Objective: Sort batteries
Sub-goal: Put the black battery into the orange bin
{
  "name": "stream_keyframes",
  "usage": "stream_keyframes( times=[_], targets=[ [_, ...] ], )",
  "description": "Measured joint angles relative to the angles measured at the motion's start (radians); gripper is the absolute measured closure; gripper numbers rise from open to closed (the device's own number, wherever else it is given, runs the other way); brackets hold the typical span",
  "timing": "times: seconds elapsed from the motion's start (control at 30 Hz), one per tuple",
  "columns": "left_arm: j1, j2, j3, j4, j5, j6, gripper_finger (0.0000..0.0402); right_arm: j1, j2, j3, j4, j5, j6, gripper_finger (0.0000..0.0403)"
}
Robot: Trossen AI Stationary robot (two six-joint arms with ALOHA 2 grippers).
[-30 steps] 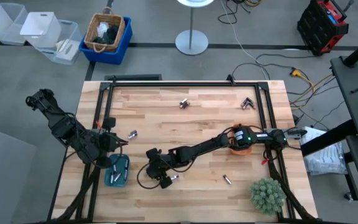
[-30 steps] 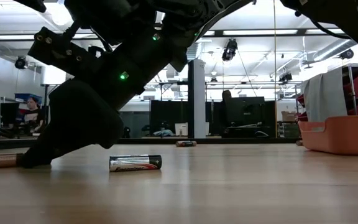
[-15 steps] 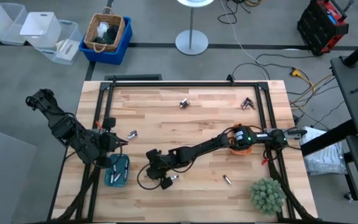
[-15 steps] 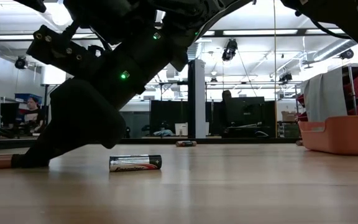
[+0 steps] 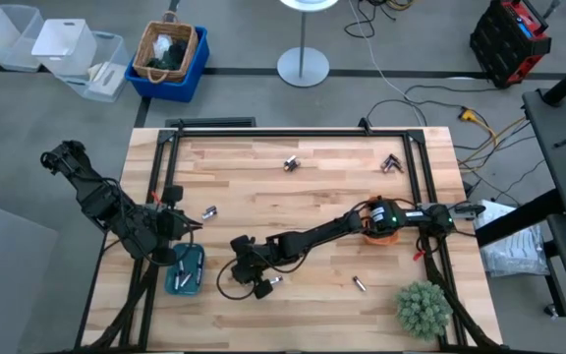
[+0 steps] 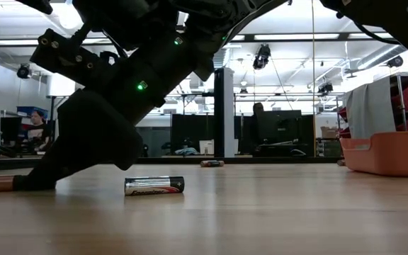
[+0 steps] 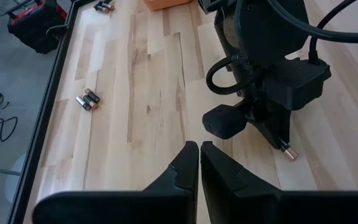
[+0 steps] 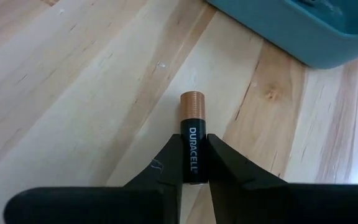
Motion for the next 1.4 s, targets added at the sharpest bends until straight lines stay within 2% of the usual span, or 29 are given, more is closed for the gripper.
stream_keyframes(
  times=[0.23, 0.53, 0.8, 1.03, 1.4],
  targets=[
    [0.0, 0.0, 0.0, 0.0, 0.0, 0.007, 0.0402, -0.002, 0.0, 0.032, -0.024, 0.006, -0.012, 0.0363],
    [0.0, 0.0, -0.001, 0.0, -0.002, 0.03, 0.0402, -0.012, -0.017, 0.099, -0.159, 0.006, 0.018, 0.0364],
    [0.0, 0.003, -0.001, 0.0, -0.003, 0.033, 0.0402, -0.017, -0.088, 0.164, -0.425, 0.015, 0.068, 0.0365],
    [0.0, 0.012, -0.001, 0.007, 0.006, 0.03, 0.0402, -0.016, -0.142, 0.197, -0.763, 0.108, 0.142, 0.0365],
    [0.0, 0.046, -0.001, 0.039, 0.006, 0.03, 0.0402, -0.019, -0.161, 0.196, -1.195, 0.183, 0.282, 0.0365]
  ],
)
